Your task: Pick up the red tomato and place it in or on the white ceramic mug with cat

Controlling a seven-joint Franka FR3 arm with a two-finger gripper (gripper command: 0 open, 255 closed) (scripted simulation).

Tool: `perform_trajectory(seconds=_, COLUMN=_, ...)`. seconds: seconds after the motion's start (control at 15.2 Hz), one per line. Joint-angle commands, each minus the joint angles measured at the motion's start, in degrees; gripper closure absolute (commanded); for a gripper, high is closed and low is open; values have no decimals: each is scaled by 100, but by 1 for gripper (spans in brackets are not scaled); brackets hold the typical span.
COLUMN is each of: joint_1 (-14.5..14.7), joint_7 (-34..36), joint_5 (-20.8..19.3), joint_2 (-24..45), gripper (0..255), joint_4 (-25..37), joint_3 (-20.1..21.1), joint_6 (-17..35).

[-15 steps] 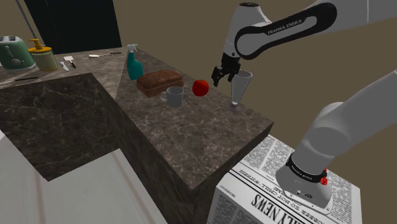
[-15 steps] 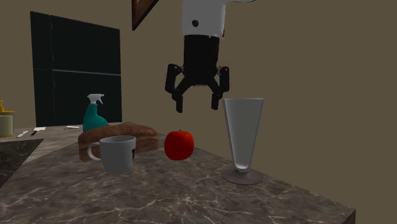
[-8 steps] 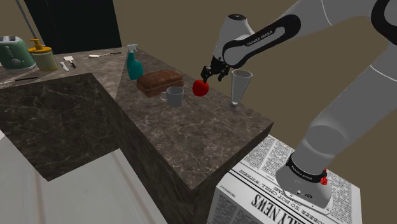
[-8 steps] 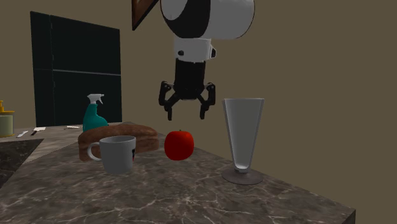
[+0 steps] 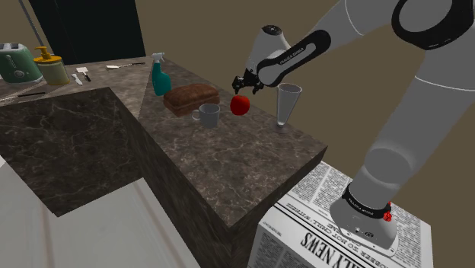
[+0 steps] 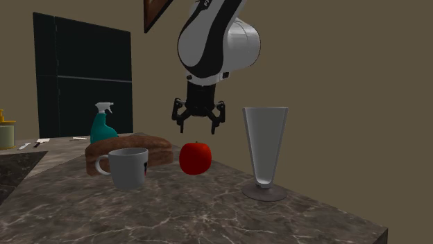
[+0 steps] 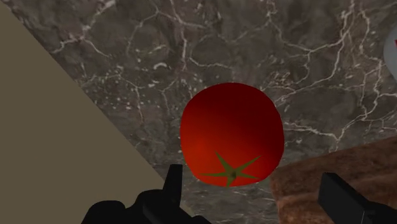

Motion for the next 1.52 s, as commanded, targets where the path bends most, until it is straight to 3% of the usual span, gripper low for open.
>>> perform_trajectory(seconds=0.0, joint_1=-15, joint_7=93, joint_5=-95, joint_2=168, gripper=0, joint_4=55, joint_3=-29, joint_6=138)
perform_trajectory(seconds=0.33, joint_1=-18, joint_7=217, joint_5=-259, joint_2=528, gripper=0, joint_4=184, joint_3=-86, joint_6=367)
perform_trajectory(seconds=0.79, joint_1=-17, joint_7=216, joint_5=-258, joint_2=527, gripper=0, joint_4=183, joint_3=-86, joint_6=366)
perform_trajectory(seconds=0.86, joint_1=-17, joint_7=216, joint_5=-258, joint_2=527, gripper=255, joint_4=183, joint_3=-86, joint_6=366)
perform_trajectory(seconds=1.45, joint_1=-17, joint_7=217, joint_5=-258, joint_2=528, gripper=255, joint_4=184, joint_3=-86, joint_6=367)
